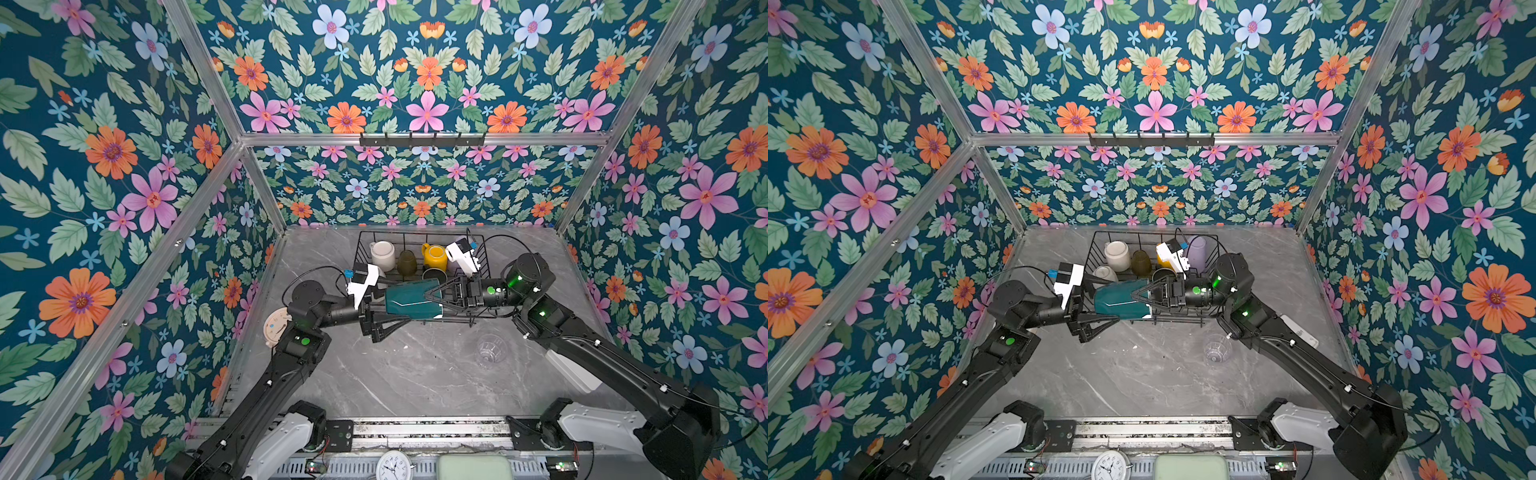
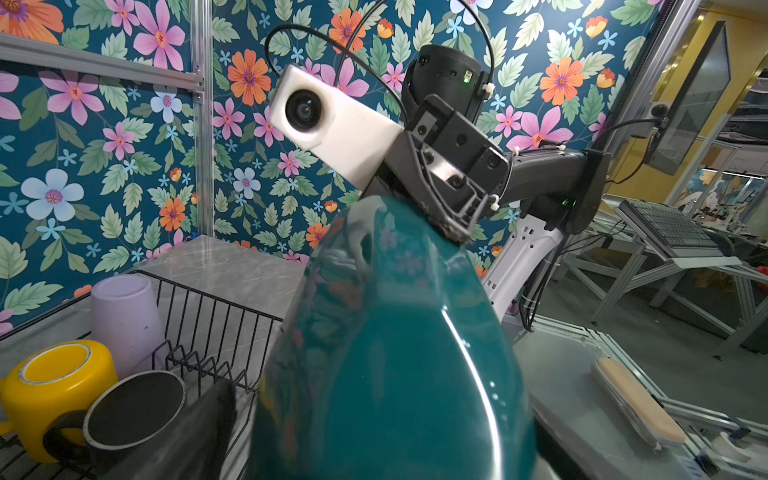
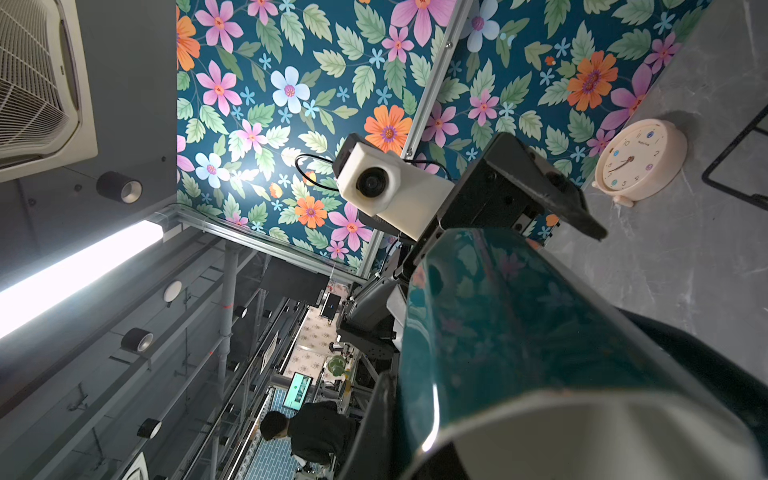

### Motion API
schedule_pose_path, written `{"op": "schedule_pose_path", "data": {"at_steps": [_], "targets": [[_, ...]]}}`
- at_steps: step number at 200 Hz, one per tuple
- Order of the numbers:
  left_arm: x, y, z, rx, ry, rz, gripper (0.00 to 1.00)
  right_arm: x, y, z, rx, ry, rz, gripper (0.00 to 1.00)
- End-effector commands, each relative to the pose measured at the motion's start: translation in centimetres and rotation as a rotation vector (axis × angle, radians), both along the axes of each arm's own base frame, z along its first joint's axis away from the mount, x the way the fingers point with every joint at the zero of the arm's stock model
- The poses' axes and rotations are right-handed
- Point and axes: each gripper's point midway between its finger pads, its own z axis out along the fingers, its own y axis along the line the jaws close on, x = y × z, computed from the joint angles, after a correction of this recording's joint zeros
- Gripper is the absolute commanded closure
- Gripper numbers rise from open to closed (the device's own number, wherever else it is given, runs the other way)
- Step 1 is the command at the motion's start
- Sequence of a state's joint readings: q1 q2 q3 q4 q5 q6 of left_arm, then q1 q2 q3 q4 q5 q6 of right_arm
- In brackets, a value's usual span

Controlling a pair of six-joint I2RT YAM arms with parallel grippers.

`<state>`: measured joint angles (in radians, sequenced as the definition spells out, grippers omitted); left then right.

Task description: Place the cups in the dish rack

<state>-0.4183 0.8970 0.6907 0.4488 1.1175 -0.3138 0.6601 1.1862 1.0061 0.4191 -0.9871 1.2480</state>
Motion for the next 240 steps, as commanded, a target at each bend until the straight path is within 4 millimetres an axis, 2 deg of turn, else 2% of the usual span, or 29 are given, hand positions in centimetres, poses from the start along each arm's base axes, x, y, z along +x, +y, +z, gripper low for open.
{"op": "schedule_pose_path", "data": {"at_steps": [1,108,148,180,217,240], "targets": [[-0.7,0.1,0.8,-0.015,-0.029,-0.028,0.00,-0.6,0.1,2.3,0.082,-0.101,0.021,1.00],[-1.6,0.0,0.7,-0.013,-0.030,-0.080,0.03,-0.2,1.8,2.4,0.126,-0.074,0.068,1.00],[-1.8,0.1,1.0,-0.022,-0.036,-0.087,0.07,-0.1,2.1,2.4,0.134,-0.066,0.080,1.00],[-1.9,0.1,1.1,-0.024,-0.036,-0.094,0.15,-0.1,2.2,2.1,0.133,-0.061,0.082,1.00],[-1.9,0.0,1.4,-0.027,-0.032,-0.096,0.32,0.1,2.3,1.8,0.129,-0.051,0.081,1.00],[-2.0,0.1,1.7,-0.030,-0.034,-0.096,0.48,0.3,2.4,1.6,0.127,-0.046,0.078,1.00]]}}
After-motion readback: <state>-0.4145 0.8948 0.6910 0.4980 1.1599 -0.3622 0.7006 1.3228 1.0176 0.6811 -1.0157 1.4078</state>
